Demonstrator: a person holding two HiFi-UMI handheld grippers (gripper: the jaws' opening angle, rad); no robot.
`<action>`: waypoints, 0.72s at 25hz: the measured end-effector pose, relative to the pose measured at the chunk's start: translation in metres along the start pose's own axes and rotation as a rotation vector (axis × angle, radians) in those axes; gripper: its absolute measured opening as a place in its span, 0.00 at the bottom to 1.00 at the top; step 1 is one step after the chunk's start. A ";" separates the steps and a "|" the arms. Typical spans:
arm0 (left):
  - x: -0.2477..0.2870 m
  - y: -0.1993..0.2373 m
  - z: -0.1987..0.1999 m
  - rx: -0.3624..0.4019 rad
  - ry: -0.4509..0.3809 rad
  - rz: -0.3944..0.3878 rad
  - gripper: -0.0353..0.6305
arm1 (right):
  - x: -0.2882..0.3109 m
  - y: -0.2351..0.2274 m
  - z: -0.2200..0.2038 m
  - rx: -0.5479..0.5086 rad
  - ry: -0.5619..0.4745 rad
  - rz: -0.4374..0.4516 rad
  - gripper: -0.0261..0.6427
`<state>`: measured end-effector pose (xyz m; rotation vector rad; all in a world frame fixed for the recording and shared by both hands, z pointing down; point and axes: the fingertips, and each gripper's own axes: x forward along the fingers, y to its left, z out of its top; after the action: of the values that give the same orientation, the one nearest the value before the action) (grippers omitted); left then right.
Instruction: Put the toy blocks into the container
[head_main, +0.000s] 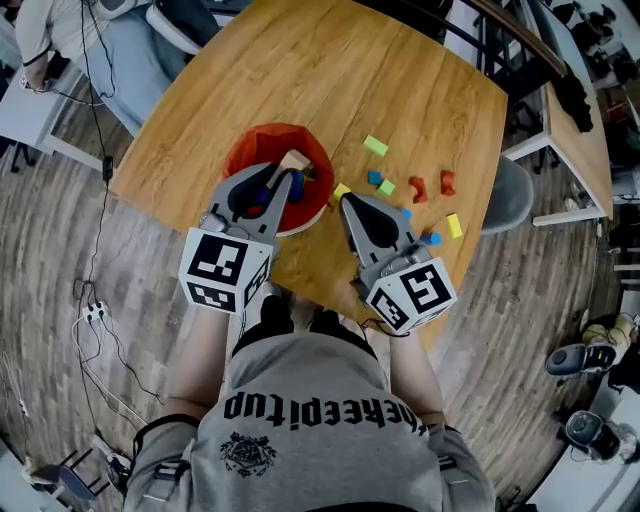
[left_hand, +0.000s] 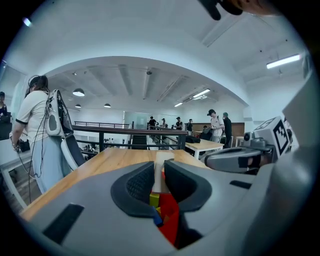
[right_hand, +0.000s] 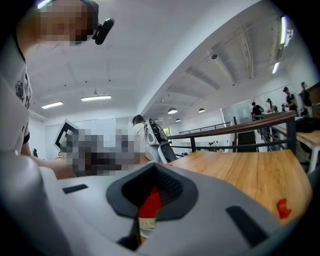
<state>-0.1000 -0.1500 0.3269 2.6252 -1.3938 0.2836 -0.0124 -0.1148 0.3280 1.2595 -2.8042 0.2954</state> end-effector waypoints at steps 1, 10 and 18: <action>0.001 0.002 0.000 0.004 0.001 -0.001 0.16 | 0.001 0.000 0.000 0.000 0.001 -0.006 0.06; 0.006 0.011 0.011 0.032 -0.036 -0.018 0.16 | 0.010 -0.005 0.003 -0.003 0.002 -0.035 0.06; 0.014 -0.012 0.019 -0.014 -0.057 -0.103 0.08 | -0.003 -0.019 0.008 -0.003 -0.011 -0.079 0.06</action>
<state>-0.0806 -0.1593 0.3113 2.7031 -1.2665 0.1872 0.0037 -0.1261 0.3228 1.3706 -2.7544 0.2814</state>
